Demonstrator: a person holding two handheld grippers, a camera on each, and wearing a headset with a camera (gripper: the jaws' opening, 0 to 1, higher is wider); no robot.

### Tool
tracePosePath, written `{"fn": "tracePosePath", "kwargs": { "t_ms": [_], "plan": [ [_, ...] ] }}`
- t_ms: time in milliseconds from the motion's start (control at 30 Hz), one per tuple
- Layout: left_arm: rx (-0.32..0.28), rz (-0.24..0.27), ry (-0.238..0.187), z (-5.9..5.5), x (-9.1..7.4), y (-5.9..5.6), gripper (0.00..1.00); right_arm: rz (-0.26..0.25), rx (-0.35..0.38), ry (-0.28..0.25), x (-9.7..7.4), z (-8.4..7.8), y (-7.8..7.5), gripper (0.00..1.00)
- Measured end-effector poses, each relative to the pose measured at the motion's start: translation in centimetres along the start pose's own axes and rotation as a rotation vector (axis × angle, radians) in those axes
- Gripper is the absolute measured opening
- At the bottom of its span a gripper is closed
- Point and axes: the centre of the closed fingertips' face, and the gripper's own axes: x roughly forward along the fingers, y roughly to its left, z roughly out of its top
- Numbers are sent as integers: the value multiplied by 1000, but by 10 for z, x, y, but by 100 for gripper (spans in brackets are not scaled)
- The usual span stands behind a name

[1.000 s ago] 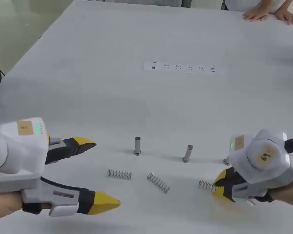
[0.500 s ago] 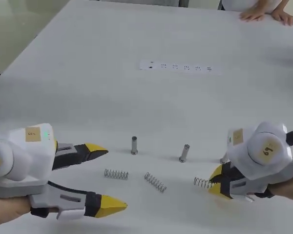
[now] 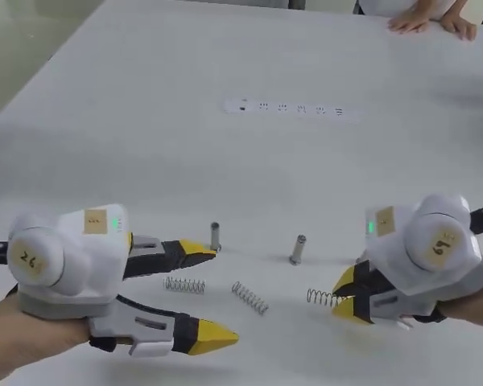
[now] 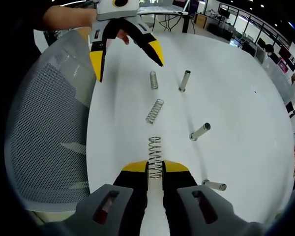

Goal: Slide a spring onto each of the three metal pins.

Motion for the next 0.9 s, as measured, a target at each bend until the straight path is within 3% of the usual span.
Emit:
{"fn": "tracePosePath", "kwargs": {
  "t_ms": [500,633,900],
  "plan": [
    [4,-64,-66,11,27,-14,49,2,-37,-13,-6,9,5,8],
    [22,-83,-65,13,37,-19,48,4,-54,-12,-8,9,7,8],
    [34,-105,-85,20,47,-22,35,-7,-86,-44,-15,20,10,8]
  ]
}}
